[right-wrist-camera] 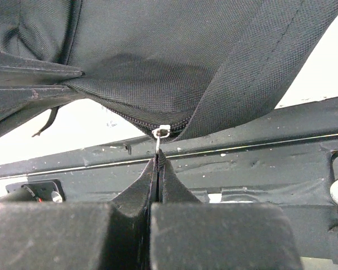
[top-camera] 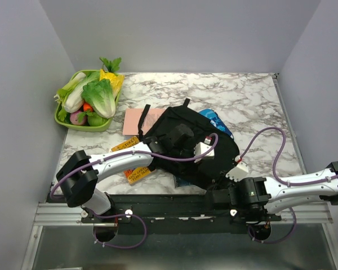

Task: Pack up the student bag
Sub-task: Unzip the student bag at the center of the board.

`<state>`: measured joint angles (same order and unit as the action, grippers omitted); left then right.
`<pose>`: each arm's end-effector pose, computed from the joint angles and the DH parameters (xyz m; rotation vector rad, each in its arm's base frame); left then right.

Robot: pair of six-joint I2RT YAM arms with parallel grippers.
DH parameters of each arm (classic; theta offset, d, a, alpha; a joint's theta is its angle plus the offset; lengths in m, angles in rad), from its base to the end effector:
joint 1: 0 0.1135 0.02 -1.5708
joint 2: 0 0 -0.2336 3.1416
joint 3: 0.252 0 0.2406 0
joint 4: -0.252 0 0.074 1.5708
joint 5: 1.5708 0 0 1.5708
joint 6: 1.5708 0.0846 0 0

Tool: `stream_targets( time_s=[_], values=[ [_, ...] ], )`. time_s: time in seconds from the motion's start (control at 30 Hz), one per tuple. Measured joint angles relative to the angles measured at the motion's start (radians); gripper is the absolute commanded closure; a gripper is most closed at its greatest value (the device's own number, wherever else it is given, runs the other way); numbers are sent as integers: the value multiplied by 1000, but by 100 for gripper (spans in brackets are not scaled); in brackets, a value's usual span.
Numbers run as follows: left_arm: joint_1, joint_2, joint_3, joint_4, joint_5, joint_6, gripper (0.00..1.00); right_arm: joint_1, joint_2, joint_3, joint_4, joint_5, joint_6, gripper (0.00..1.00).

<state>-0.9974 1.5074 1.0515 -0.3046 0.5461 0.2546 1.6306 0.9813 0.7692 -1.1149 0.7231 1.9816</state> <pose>0.1512 -0.3152 0.1971 1.6347 1.7705 -0.9968 0.0461 0.1668 0.1839 0.5387 2.3889 0.5071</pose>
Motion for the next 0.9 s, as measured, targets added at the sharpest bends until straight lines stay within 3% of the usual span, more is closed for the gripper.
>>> stream_targets(
  time_s=[0.13,0.43,0.9],
  values=[
    [-4,-2,0,-11,0,4,100,0,-27,-18,-2,1,0,99],
    [-8,-151,-61,-97,6,99,100,0,-175,-19,-82,15,1,99],
    [-21,-348,-174,-230,-4,418,100,-46,-78,114,-71,-24,6,100]
  ],
)
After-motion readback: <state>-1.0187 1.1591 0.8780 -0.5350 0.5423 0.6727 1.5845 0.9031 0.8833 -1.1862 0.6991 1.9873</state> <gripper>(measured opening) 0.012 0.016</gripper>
